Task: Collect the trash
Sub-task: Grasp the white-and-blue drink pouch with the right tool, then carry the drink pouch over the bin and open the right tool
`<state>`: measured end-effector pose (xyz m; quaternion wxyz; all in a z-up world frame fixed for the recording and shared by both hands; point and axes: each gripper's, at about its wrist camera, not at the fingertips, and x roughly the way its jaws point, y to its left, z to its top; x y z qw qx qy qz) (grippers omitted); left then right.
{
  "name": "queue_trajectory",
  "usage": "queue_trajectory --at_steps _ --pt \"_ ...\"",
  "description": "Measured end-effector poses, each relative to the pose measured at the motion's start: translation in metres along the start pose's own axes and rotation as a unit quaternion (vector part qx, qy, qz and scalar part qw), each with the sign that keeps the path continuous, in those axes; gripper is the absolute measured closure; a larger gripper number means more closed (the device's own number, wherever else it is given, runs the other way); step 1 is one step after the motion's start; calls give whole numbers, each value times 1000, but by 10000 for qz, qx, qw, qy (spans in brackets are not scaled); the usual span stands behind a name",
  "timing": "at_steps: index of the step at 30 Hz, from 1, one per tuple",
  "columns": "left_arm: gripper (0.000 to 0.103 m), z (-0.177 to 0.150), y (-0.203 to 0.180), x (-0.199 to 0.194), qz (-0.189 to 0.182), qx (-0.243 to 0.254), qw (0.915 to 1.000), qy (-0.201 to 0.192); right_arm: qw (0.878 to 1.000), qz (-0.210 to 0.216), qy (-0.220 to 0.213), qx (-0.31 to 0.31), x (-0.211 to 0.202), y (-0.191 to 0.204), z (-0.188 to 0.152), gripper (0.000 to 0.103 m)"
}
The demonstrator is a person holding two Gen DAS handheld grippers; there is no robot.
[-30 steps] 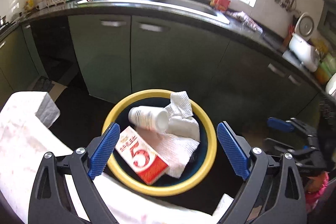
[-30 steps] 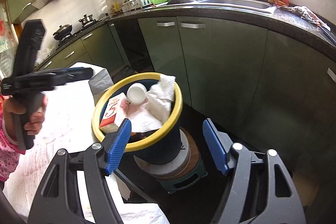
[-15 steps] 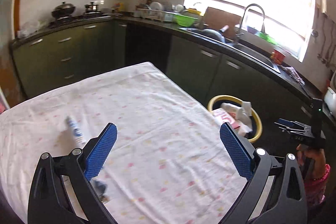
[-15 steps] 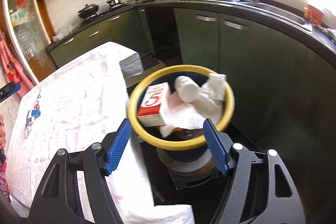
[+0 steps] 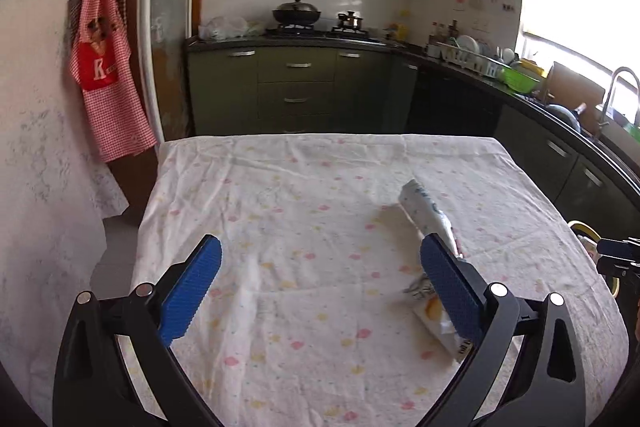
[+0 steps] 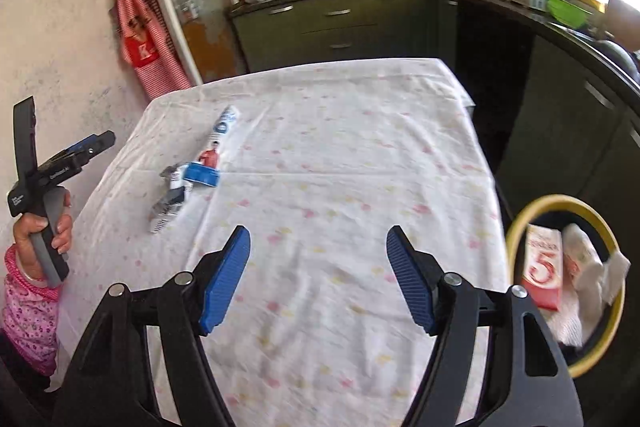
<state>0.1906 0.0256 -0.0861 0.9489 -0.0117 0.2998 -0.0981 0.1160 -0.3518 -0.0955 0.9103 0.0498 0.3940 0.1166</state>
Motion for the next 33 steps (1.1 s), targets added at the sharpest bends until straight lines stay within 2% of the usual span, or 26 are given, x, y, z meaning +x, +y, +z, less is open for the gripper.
queue_trajectory --at_steps 5,8,12,16,18,20,22,25,33 --pt "5 -9 8 8 66 -41 9999 87 9967 583 278 -486 48 59 59 42" --pt "5 -12 5 11 65 -60 9998 153 9926 767 703 -632 90 88 93 50" --pt "5 -14 2 11 93 -26 9998 169 9854 786 1413 -535 153 108 114 58" --pt "5 -15 1 12 73 -46 9998 198 9824 394 1731 -585 185 112 115 59" --pt "5 -16 1 13 74 -48 9997 213 9814 327 1795 -601 192 114 113 61" --pt "5 -16 0 13 71 -39 9997 227 9806 235 1840 -633 196 114 111 75" --pt "5 -16 -1 13 44 -31 9997 236 9811 211 1811 -650 197 112 112 82" --pt "5 -16 -3 12 29 2 9998 208 9823 260 1750 -609 196 111 117 84" --pt "5 -17 -7 11 22 75 9998 198 9876 521 1393 -509 158 102 118 85"
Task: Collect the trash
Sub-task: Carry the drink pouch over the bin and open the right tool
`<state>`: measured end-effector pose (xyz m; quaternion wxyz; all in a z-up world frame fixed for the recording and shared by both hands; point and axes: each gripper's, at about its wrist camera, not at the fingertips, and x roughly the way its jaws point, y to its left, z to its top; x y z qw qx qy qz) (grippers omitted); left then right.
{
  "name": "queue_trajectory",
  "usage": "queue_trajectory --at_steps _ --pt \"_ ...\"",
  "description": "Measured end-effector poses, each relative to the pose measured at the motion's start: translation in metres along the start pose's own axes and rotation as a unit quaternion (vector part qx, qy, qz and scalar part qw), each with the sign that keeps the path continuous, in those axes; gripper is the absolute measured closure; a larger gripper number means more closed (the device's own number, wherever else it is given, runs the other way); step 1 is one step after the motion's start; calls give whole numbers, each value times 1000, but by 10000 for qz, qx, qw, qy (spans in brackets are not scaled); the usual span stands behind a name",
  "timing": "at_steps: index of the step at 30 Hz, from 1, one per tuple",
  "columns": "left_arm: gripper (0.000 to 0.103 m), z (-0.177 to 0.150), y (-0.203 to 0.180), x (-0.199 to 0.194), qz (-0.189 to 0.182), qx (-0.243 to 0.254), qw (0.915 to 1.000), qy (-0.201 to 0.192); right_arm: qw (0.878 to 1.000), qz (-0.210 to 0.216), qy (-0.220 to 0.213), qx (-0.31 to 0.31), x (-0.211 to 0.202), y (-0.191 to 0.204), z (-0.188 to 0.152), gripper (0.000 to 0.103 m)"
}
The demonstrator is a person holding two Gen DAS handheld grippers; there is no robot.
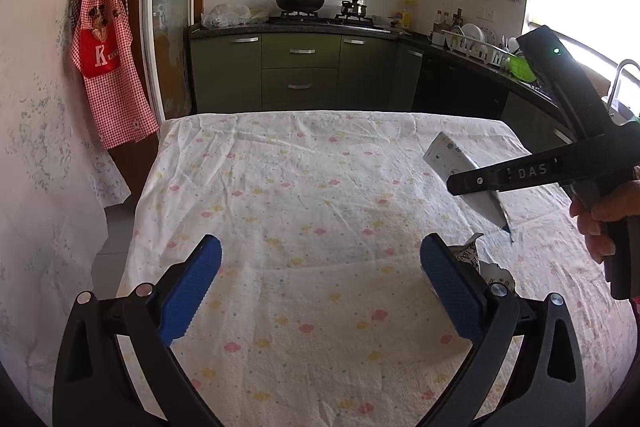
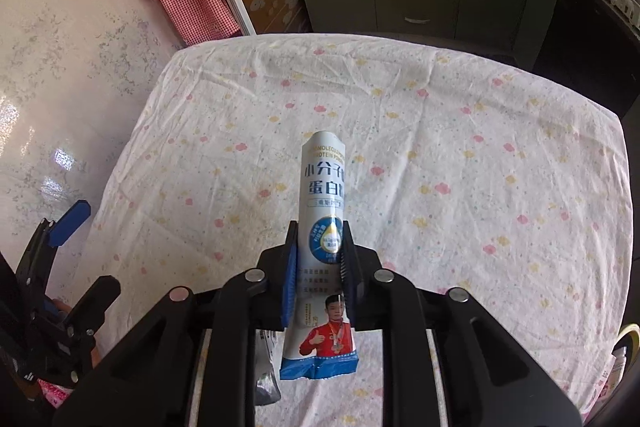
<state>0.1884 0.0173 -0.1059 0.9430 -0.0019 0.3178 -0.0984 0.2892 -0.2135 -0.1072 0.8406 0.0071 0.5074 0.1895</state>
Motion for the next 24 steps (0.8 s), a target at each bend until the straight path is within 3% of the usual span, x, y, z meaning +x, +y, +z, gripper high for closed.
queue_trajectory --at_steps 8,14,18,24 --pt "5 -1 -2 0 7 39 10000 -6 9975 -145 -668 190 -78 -38 -41 85" --pt "5 -1 -3 2 -68 33 10000 29 9864 -918 -1055 867 -140 -118 -102 85" --pt "5 -1 -6 1 -93 87 9999 18 9679 -1633 -1047 1599 -164 -191 -145 84" --pt "5 -3 -11 2 -118 182 9998 55 9421 -2440 -541 2236 -162 -271 -196 82"
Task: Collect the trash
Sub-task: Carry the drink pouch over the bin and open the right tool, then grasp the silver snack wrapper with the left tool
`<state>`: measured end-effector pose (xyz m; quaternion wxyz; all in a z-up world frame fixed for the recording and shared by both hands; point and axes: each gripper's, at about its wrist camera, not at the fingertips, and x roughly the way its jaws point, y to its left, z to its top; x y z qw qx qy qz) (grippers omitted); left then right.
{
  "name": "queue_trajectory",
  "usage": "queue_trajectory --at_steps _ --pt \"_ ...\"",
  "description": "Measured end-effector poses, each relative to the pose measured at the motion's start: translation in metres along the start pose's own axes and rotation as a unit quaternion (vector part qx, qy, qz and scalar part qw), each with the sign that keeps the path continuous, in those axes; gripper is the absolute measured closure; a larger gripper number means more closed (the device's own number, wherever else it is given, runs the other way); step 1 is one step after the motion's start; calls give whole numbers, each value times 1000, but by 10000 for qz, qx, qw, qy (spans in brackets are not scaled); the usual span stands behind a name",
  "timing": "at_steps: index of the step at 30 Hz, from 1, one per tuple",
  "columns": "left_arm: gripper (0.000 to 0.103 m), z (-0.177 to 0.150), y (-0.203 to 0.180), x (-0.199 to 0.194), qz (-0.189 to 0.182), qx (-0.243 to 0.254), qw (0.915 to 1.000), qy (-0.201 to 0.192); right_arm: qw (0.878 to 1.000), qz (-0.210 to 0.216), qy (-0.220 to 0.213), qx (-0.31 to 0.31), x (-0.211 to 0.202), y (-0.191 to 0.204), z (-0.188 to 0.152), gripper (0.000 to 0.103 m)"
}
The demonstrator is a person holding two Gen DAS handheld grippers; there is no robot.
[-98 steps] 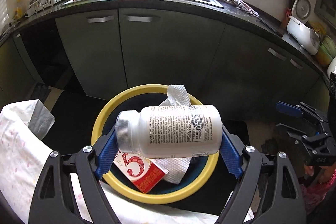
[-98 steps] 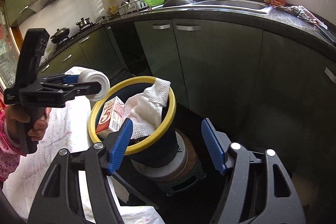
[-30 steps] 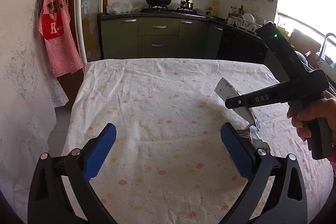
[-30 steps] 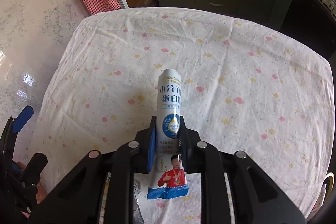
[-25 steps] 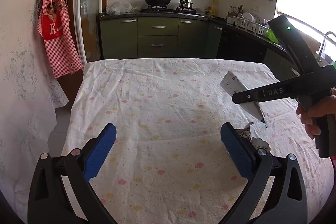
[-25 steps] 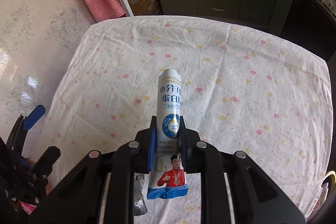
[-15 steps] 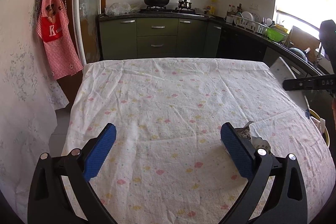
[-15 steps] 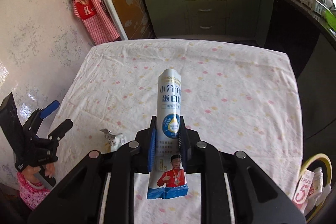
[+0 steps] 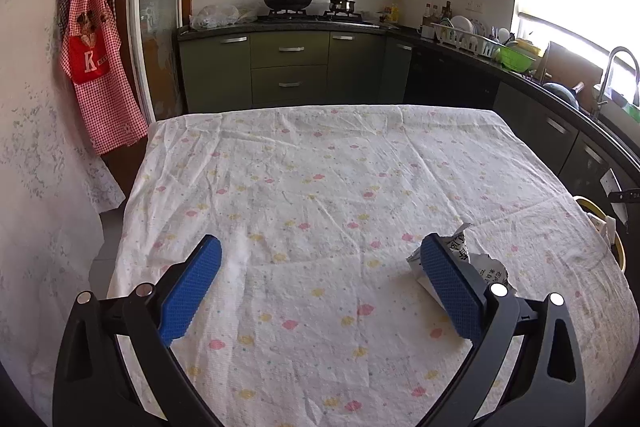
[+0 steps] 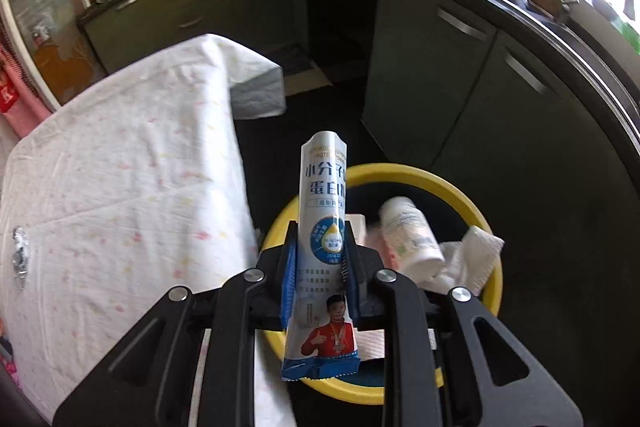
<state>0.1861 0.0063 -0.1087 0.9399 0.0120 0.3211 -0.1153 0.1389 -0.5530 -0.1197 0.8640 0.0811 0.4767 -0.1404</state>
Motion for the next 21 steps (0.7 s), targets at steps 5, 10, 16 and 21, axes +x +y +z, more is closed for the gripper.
queue_trajectory --at_steps 5,10,16,21 --pt "5 0 -2 1 -41 55 10000 14 9986 -438 262 -107 20 -18 -16 59" --pt "5 -1 -9 -2 -169 192 9997 -22 9994 -334 -105 22 -10 -16 -31 56" --pt "5 -5 -30 -5 -597 590 9965 -32 9985 355 -417 -28 -44 9 -65 52" --pt "5 -7 -51 -6 -917 919 9915 26 9950 806 -586 -33 -63 25 -80 50"
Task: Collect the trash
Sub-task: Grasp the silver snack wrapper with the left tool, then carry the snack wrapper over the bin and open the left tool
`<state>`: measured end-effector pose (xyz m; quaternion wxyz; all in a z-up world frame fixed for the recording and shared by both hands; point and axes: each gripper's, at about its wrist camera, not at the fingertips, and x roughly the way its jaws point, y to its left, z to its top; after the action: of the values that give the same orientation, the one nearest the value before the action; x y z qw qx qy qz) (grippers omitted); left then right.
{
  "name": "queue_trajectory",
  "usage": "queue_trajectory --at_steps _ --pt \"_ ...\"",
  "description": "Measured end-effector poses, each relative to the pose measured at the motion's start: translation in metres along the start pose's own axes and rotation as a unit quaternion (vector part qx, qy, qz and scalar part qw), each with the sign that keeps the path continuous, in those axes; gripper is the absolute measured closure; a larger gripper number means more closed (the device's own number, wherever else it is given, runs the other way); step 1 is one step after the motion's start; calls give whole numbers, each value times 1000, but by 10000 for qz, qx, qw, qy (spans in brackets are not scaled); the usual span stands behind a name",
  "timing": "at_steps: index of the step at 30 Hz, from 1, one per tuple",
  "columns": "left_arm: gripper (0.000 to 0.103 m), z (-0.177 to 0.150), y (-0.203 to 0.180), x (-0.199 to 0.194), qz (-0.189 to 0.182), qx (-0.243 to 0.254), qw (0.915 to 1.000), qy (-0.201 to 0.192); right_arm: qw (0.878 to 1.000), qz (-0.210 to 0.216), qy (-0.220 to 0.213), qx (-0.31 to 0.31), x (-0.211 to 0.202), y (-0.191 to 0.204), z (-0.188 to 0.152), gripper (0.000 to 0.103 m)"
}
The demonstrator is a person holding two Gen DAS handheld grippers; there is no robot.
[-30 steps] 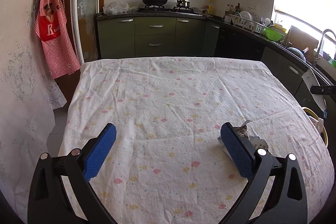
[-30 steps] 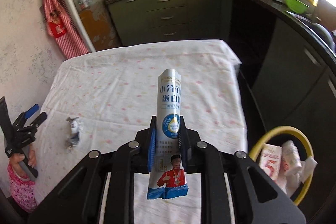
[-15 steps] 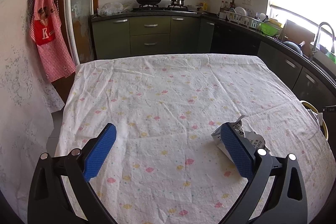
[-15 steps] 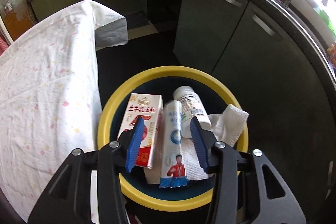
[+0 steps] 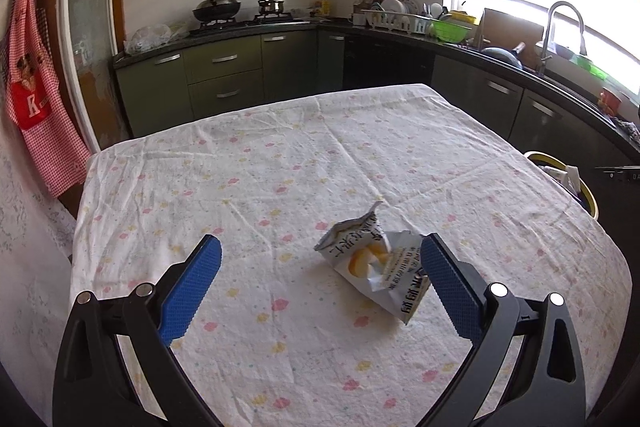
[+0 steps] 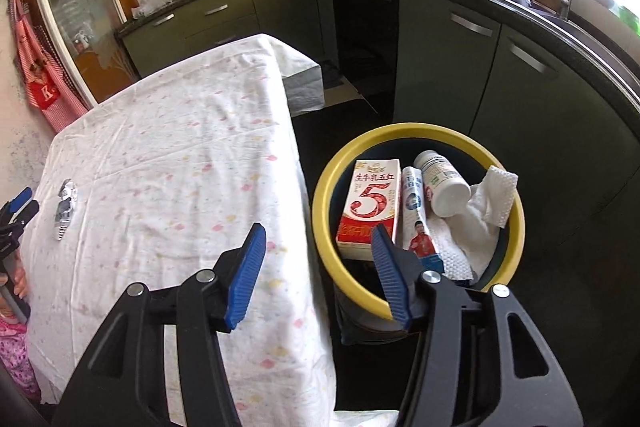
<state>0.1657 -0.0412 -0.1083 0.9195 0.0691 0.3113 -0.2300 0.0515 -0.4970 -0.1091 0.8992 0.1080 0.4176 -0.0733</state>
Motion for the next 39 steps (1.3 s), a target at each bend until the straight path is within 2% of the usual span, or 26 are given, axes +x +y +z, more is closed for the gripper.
queue_trajectory --at_steps 4,9,14,15,18,22,25,28,30,32,39 --pt "5 2 -8 14 -407 -250 9974 539 9998 167 -92 -85 -8 10 -6 48" --pt "5 11 -19 40 -429 -1052 9844 1343 9992 370 -136 -91 -7 12 -11 47" --pt "5 14 -27 68 227 -1703 9689 1780 9981 599 -116 -69 1 8 -15 47" --pt "5 14 -25 74 262 -1809 9658 1839 9978 643 -119 -78 2 7 -15 47" --pt "5 17 -31 80 518 -1815 9645 1848 9970 749 -141 -115 2 4 -16 47" --pt "6 18 -30 86 674 -1876 9596 1988 9959 880 -172 -123 0 -1 -17 47" --pt "12 20 -29 85 789 -1751 9600 2040 9951 962 -200 -97 0 -6 -19 47" --pt "29 21 -31 84 903 -1589 9616 2047 9947 1003 -224 -66 -1 -10 -19 47" --pt "43 21 -31 81 898 -1509 9632 2036 9943 1038 -237 -44 -2 -12 -20 47" --pt "49 20 -30 79 828 -1466 9647 2024 9941 1056 -254 -34 -4 -13 -20 47" --pt "51 22 -47 60 674 -1092 9748 1825 9941 1045 -278 23 -6 -16 -25 47"
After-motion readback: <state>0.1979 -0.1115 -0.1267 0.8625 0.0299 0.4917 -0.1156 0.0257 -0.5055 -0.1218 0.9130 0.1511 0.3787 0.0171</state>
